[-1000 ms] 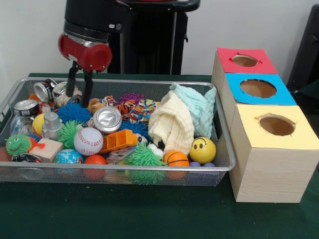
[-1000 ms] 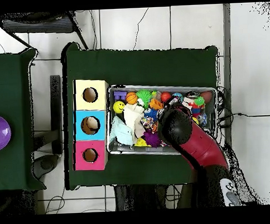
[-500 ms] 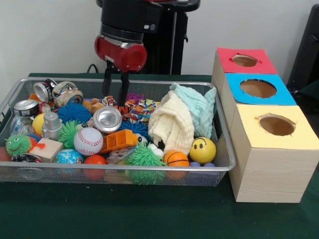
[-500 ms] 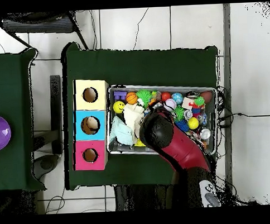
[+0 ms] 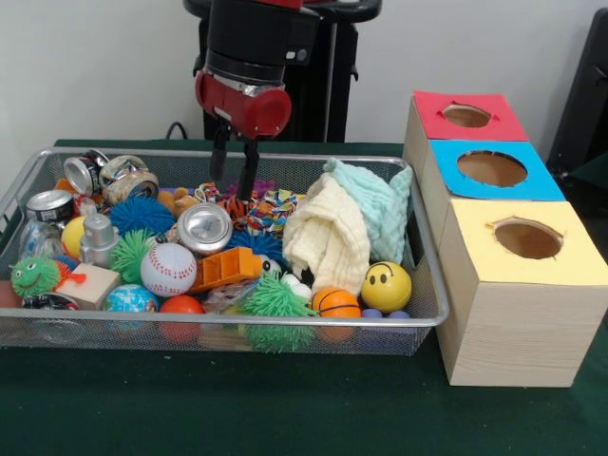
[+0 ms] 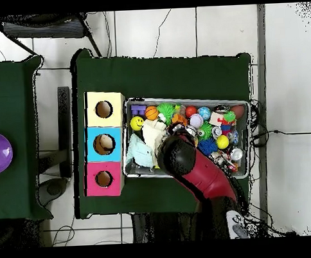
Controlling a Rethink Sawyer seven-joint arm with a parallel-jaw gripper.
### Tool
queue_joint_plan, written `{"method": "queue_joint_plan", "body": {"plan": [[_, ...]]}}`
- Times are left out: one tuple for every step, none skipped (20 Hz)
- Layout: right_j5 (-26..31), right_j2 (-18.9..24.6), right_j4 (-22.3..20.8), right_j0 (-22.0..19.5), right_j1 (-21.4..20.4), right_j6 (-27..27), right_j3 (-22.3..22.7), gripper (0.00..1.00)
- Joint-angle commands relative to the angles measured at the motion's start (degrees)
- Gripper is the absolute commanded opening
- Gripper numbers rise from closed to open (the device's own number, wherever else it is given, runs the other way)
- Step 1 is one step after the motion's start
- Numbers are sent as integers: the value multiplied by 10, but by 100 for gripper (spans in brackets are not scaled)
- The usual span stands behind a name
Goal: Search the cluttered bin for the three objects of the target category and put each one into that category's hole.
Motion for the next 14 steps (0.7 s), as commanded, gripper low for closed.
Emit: {"method": "queue_joint_plan", "body": {"plan": [[-7,58,17,-35,21,132,33,100],[-15,66,14,-43,21,134,40,100],[-20,71,13,-47,23,135,43,100],[-30,84,11,-56,21,141,52,100],[-41,94,9,-62,23,146,57,100],[-48,101,8,-66,25,150,59,100],[-59,112,4,-76,26,154,66,100],[-64,121,2,-82,27,157,69,100],[-75,134,-3,-93,29,161,76,100],[-87,150,-7,-106,34,167,82,100],[-93,156,-9,-110,36,171,84,100],[-97,161,-9,-112,38,173,85,100],[-99,167,-7,-115,38,176,89,100],[-100,168,-5,-115,34,179,94,100]]}}
